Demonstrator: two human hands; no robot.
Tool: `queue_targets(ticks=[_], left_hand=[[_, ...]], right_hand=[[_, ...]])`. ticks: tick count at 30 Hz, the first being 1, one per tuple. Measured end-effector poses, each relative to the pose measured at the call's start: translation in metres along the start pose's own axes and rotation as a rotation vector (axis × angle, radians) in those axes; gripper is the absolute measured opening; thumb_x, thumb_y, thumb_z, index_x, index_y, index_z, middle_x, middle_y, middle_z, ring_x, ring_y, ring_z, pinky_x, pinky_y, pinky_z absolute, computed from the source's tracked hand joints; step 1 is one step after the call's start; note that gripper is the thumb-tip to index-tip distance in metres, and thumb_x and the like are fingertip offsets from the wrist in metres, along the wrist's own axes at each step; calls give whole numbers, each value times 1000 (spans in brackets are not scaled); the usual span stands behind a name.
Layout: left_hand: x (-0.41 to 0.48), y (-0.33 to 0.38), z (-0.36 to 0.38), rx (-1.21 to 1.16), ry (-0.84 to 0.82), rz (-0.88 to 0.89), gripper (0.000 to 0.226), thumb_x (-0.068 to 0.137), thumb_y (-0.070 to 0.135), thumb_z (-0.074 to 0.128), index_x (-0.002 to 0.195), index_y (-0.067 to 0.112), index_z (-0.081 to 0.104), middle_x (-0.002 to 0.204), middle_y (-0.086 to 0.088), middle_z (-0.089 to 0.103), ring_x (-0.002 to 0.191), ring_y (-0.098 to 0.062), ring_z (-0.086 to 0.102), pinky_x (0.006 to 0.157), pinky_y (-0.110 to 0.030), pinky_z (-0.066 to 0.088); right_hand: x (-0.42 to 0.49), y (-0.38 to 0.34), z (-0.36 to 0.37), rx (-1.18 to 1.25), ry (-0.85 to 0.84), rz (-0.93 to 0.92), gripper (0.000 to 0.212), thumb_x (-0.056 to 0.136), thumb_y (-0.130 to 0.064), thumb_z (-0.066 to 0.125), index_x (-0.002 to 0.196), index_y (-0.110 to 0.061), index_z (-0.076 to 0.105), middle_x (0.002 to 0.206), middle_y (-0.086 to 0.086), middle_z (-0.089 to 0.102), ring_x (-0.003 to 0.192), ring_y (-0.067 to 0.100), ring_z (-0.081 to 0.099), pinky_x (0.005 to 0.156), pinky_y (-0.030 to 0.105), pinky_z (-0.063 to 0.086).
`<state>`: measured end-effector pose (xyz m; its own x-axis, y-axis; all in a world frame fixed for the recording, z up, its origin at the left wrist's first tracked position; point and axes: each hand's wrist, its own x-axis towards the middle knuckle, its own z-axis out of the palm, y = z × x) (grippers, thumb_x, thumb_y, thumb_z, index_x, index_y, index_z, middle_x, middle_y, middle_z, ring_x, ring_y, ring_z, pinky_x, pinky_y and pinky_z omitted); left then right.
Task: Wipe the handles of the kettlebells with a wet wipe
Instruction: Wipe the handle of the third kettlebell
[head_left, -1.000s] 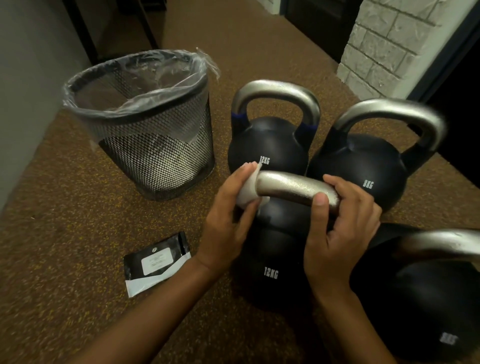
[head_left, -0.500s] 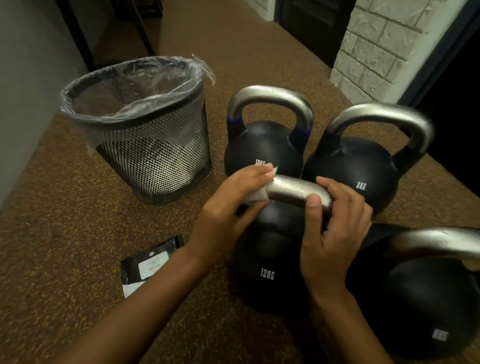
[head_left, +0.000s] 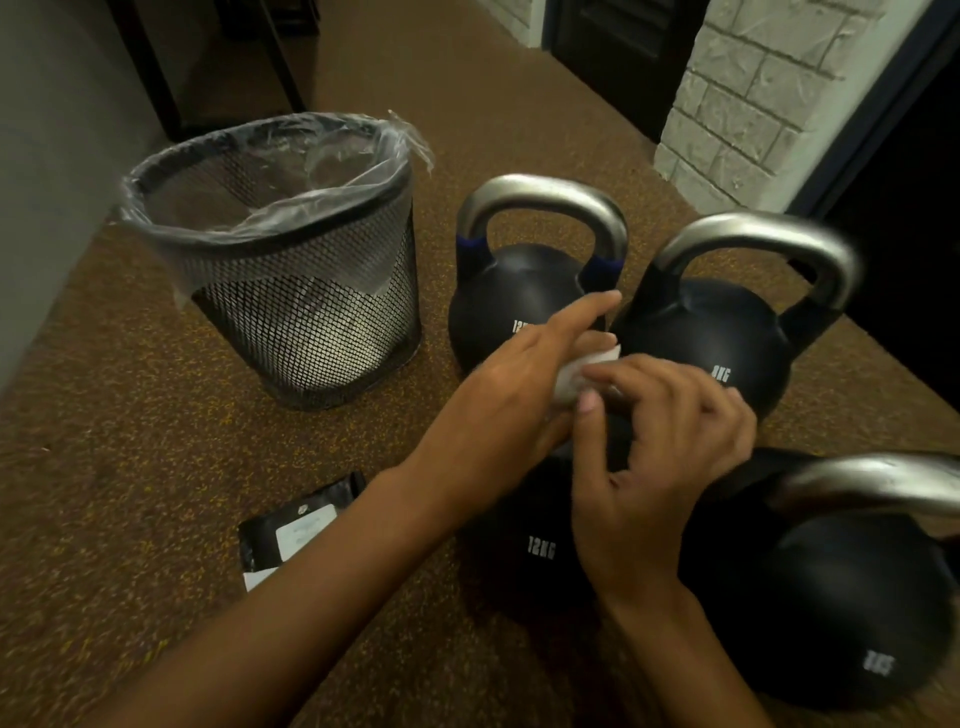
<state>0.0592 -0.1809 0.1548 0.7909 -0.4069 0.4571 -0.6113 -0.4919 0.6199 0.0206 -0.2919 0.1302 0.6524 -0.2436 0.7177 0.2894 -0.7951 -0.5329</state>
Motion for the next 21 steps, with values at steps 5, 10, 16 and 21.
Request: queue_targets(ticks=[5,10,16,21], left_hand=[[1,0,-2,-150,-26,-63,69,89,16,57,143,33,17,137,7,49,127,-2,43,107,-25,36],[3,-9,-22,-331,-116,-138,84,74,19,69,144,27,23,145,6,37,131,-2,37,106,-26,39],[12,-15,-19,-207,254,-385,24,94,21,48,111,17,64,112,3,64,105,-4,57,96,-26,44],[13,-20,4,-66,145,-550,54,98,43,29,85,11,70,83,-9,71,84,-25,64,80,-40,49]], right_hand=[[7,-7,1,-153,-104,-15,24,92,-31,48,107,-18,61,108,-1,61,115,19,41,105,53,20],[19,-1,-7,-253,-155,-52,25,92,-28,44,109,-26,63,106,-3,59,112,20,38,106,50,16],[26,-3,-18,-172,-244,2,24,85,-13,44,100,-21,61,104,-6,59,118,18,42,114,46,9],[26,-17,-7,-303,-342,-34,20,95,-23,35,99,-19,55,96,-3,57,104,19,53,114,44,11]])
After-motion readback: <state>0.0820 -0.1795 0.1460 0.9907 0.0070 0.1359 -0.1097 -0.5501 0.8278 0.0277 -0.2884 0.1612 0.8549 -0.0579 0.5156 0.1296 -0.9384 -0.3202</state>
